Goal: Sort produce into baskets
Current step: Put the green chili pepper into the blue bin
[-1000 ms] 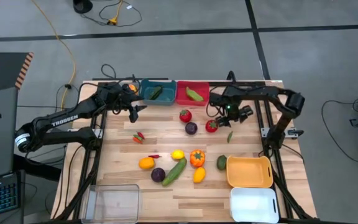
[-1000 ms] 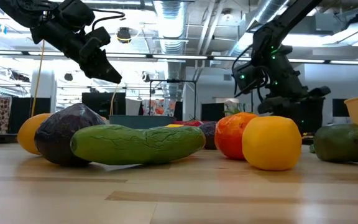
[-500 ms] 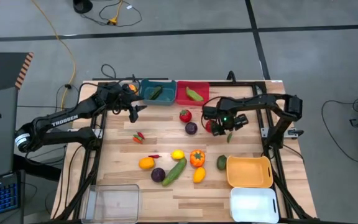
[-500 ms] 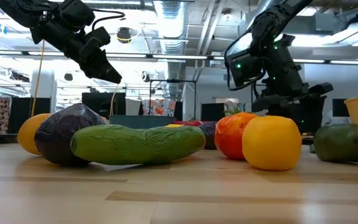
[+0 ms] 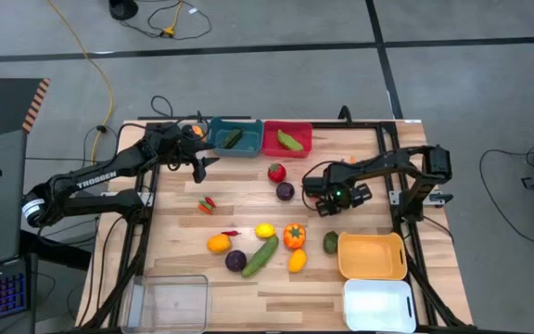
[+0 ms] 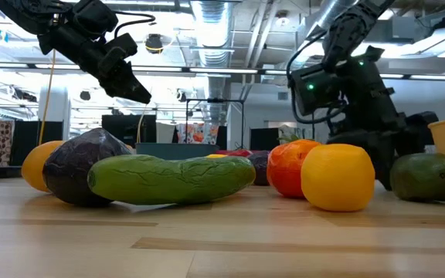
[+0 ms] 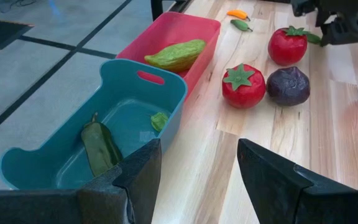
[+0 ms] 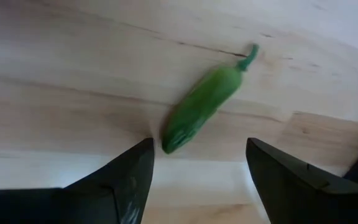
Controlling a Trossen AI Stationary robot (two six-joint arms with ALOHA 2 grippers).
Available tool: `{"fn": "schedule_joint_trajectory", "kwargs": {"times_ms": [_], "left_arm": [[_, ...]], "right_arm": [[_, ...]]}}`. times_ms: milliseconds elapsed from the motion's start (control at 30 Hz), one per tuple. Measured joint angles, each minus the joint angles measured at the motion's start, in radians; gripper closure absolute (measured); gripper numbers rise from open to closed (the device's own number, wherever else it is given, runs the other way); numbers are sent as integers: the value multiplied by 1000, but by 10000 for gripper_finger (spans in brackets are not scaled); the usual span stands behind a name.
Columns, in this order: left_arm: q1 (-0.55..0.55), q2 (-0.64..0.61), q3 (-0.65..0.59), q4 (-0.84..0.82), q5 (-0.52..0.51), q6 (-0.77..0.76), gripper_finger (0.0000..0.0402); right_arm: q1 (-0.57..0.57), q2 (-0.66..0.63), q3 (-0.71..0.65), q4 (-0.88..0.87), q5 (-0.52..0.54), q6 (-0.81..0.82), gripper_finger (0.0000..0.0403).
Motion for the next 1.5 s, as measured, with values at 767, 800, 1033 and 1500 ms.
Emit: {"fn": "schedule_joint_trajectory", "kwargs": {"times_ms": [767, 800, 1033, 1500], "left_arm": [[0, 0, 0, 0, 0, 0, 202], [0, 0, 0, 0, 0, 0, 202], [0, 0, 0, 0, 0, 0, 202], [0, 0, 0, 0, 0, 0, 202]], "right_arm": [[10, -2, -19, 72, 45, -22, 155], [10, -1, -19, 73, 45, -22, 165], [10, -1, -20, 103, 44, -22, 256], [10, 0, -20, 112, 48, -21, 348]]}}
